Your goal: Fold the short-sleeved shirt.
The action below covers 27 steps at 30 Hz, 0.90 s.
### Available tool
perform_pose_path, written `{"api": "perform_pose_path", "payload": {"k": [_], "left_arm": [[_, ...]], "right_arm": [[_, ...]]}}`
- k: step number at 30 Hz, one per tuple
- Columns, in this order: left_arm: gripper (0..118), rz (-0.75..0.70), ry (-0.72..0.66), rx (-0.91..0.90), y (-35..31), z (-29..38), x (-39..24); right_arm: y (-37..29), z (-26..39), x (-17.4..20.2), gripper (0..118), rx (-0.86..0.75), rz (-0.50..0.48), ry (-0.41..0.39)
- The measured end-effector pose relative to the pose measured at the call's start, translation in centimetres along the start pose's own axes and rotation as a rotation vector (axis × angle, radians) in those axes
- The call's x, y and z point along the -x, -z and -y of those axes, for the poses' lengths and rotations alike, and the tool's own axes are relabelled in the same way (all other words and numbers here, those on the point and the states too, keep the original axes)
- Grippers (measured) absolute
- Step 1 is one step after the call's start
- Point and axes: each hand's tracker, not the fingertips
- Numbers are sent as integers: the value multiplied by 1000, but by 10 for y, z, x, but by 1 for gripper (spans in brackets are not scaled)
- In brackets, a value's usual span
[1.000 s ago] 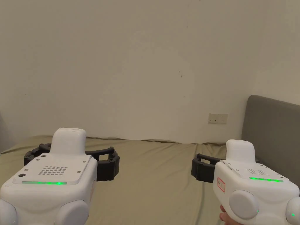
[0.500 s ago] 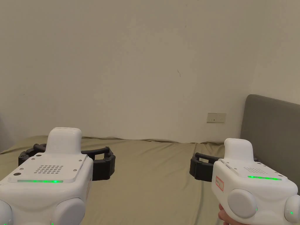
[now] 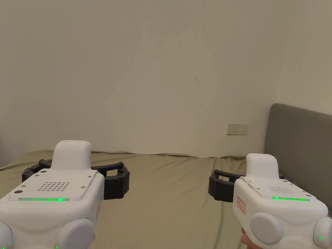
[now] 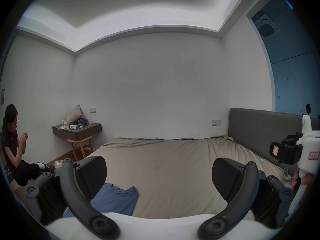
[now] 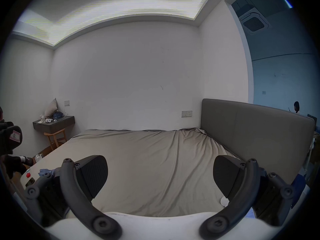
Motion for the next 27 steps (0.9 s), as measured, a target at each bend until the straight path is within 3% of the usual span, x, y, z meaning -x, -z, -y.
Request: {"api": "perform_pose_path", "payload": {"k": [22,24,25,26,27], "left_arm": [[118,2,7,4,0,-1,3],[118,53,-125,-3,-1,-2,13],[118,108,-261,5,0,-1,23],[118,176,-459,28,2,5,37],[118,240,-717,82,6,18,54]], "right_arm": [[6,-6,4,118,22,-10,13],[7,-19,11,118,4,3,-68],[8,-27,20,118,-10,3,-166],[10,-32,32,118,-2,2,-319],[9,-33,51,118,-16,17,-577]]}}
